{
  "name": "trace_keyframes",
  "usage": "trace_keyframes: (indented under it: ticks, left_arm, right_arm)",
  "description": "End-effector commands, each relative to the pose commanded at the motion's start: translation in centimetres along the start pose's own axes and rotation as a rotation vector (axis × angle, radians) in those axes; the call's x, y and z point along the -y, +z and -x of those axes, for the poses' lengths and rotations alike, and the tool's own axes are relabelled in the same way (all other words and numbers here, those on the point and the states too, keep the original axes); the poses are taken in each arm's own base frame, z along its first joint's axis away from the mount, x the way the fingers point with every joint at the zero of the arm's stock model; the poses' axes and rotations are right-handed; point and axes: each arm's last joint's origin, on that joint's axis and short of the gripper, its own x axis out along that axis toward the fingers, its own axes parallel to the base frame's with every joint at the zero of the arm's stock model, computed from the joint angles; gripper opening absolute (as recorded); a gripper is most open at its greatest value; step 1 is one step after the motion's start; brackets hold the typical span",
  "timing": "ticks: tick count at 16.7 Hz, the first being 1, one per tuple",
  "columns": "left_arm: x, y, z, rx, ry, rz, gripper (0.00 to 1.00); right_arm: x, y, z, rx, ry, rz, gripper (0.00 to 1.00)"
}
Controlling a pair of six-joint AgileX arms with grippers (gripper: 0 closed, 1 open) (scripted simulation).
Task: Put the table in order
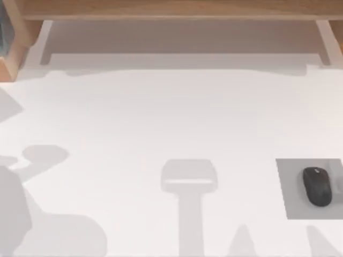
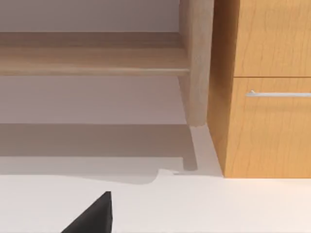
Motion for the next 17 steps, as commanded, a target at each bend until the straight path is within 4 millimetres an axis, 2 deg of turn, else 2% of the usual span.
trace_keyframes:
  ticks: [3,5,7,12,14,17]
  left_arm:
    - [5.1,-2.8,-0.8,0.044,-0.136,-0.150,0.00]
    - [7.4,-2.9,-1.3,0.138,-0.172,-0.218,0.00]
    - [8.9,-1.9,-1.8,0.261,-0.173,-0.269,0.00]
    - [11.5,2.1,-3.4,0.560,-0.136,-0.331,0.00]
    - [12.4,3.0,-4.0,0.623,-0.135,-0.334,0.00]
    - [12.9,3.3,-4.3,0.645,-0.139,-0.332,0.00]
  right_arm:
    - [0.0,0.0,0.0,0.000,0.000,0.000,1.00]
    - [0.0,0.0,0.0,0.000,0.000,0.000,1.00]
    - [0.0,0.0,0.0,0.000,0.000,0.000,1.00]
    - [0.0,0.0,0.0,0.000,0.000,0.000,1.00]
    - [0.0,0.0,0.0,0.000,0.000,0.000,1.00]
    - [0.0,0.0,0.0,0.000,0.000,0.000,1.00]
